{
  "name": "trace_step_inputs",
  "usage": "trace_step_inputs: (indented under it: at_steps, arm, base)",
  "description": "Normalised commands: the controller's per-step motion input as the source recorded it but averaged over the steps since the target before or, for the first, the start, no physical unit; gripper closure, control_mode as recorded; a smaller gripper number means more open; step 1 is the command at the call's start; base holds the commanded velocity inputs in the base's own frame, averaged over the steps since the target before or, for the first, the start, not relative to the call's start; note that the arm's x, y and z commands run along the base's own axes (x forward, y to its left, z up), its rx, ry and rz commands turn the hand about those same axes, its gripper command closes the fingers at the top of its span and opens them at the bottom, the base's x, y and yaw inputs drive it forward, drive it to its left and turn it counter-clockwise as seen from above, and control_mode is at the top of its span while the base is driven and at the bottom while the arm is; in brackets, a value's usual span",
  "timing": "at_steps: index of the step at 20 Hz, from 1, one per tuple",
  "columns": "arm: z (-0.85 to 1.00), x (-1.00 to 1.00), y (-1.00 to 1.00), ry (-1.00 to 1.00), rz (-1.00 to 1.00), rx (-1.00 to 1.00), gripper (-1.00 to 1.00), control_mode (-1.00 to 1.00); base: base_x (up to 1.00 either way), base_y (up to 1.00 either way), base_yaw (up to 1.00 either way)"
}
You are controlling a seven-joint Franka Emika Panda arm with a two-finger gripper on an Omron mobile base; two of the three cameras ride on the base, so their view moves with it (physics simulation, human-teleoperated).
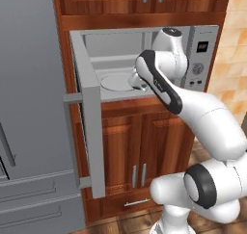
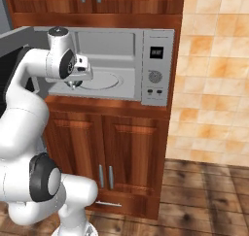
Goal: Pick the mug from the counter and place it inside the microwave. Then close the microwave.
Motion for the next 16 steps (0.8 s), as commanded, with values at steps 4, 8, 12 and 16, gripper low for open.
trace_step_inputs:
  at_steps: [4,8,12,16]
  arm:
    - [-0.09,0.2,0.0,0.0,0.0,-0.01,1.0,-1.0]
    - [-0.2,0.17,0.0,0.0,0.0,0.0,1.0,-1.0]
    - [-0.19,0.24,0.0,0.0,-0.01,0.0,1.0,-1.0]
    - [-0.1,0.23,0.0,0.0,-0.02,0.0,1.0,-1.0]
  base:
    - [0.0,0.0,0.0]
    - [0.0,0.0,0.0]
    - [0.0,0.0,0.0]
    - [0.0,0.0,0.0]
